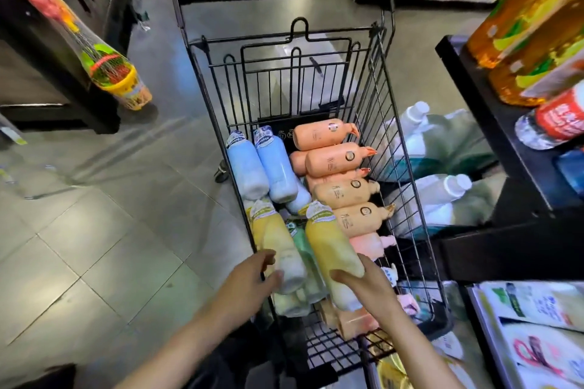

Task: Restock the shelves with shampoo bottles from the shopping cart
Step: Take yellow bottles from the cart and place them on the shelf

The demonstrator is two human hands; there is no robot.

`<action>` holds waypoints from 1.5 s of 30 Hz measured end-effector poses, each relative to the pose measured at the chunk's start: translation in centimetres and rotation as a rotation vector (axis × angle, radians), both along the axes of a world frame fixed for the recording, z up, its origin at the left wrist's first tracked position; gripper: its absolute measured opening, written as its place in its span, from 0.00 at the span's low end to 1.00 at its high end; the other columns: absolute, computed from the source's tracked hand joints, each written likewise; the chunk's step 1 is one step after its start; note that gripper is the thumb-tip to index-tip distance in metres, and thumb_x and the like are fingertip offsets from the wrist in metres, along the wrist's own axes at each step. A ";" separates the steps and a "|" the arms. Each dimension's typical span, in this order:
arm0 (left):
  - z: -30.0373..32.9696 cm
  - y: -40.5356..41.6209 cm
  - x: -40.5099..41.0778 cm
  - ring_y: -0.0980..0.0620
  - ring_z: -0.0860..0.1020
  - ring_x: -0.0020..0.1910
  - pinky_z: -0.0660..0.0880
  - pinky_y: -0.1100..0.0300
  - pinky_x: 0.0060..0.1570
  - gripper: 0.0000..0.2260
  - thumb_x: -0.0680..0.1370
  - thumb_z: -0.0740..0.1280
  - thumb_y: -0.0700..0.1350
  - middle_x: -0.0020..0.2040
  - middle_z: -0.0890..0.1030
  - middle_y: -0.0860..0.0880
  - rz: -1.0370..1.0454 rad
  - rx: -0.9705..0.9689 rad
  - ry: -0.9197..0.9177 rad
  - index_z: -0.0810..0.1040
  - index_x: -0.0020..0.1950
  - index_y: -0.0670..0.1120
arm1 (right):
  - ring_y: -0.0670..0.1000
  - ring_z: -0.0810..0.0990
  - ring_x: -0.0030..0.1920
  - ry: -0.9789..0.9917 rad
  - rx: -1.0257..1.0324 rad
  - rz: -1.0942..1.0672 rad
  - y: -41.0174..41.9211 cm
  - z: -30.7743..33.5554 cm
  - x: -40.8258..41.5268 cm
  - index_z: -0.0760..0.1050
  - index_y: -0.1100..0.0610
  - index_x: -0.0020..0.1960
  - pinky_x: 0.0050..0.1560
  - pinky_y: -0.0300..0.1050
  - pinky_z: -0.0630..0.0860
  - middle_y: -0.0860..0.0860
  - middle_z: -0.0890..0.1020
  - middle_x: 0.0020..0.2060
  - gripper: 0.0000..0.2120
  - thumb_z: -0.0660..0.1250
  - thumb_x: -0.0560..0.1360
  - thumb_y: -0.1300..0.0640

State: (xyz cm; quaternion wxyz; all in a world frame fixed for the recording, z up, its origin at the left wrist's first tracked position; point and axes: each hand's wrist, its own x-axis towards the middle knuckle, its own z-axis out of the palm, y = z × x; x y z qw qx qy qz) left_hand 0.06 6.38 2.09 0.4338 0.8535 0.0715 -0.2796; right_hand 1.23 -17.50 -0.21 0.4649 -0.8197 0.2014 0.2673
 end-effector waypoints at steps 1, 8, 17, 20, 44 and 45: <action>0.4 -0.9 0.2 0.54 0.75 0.60 0.69 0.65 0.58 0.24 0.76 0.66 0.55 0.63 0.76 0.50 0.069 -0.118 0.081 0.69 0.69 0.46 | 0.48 0.82 0.47 -0.026 0.072 -0.055 0.1 1.4 -1.0 0.77 0.51 0.53 0.40 0.37 0.73 0.45 0.84 0.43 0.23 0.73 0.59 0.47; 2.2 -3.7 0.8 0.48 0.83 0.51 0.79 0.54 0.49 0.32 0.63 0.73 0.60 0.52 0.84 0.45 0.566 -0.699 0.312 0.76 0.62 0.44 | 0.39 0.81 0.52 -0.053 0.335 0.026 5.0 7.1 -4.3 0.72 0.46 0.61 0.50 0.36 0.77 0.41 0.83 0.51 0.31 0.72 0.60 0.40; 1.8 6.8 -2.9 0.42 0.82 0.51 0.78 0.49 0.53 0.34 0.60 0.71 0.64 0.52 0.84 0.41 0.848 -0.652 0.260 0.78 0.60 0.45 | 0.53 0.76 0.62 0.094 0.080 0.067 9.9 -3.7 5.2 0.72 0.55 0.65 0.61 0.46 0.71 0.48 0.78 0.59 0.38 0.65 0.66 0.29; 2.0 8.5 -4.3 0.42 0.82 0.52 0.75 0.46 0.58 0.37 0.58 0.70 0.66 0.52 0.84 0.41 0.870 -0.613 0.261 0.77 0.61 0.45 | 0.53 0.78 0.54 0.237 0.028 0.083 11.6 -6.0 5.6 0.75 0.58 0.60 0.53 0.44 0.72 0.53 0.80 0.56 0.30 0.72 0.68 0.38; 8.4 -11.9 -9.4 0.55 0.83 0.44 0.78 0.62 0.41 0.35 0.54 0.70 0.65 0.49 0.84 0.48 -0.184 -0.493 0.201 0.77 0.57 0.50 | 0.54 0.83 0.52 -0.366 0.484 -0.927 -6.8 9.6 -24.2 0.76 0.53 0.59 0.55 0.53 0.77 0.53 0.84 0.52 0.27 0.75 0.62 0.50; 8.8 -13.7 -10.2 0.55 0.83 0.45 0.78 0.60 0.44 0.34 0.54 0.70 0.65 0.49 0.84 0.50 -0.236 -0.493 0.182 0.77 0.57 0.52 | 0.56 0.83 0.53 -0.390 0.452 -0.964 -7.8 9.9 -25.5 0.75 0.54 0.60 0.56 0.55 0.77 0.53 0.84 0.52 0.30 0.75 0.60 0.49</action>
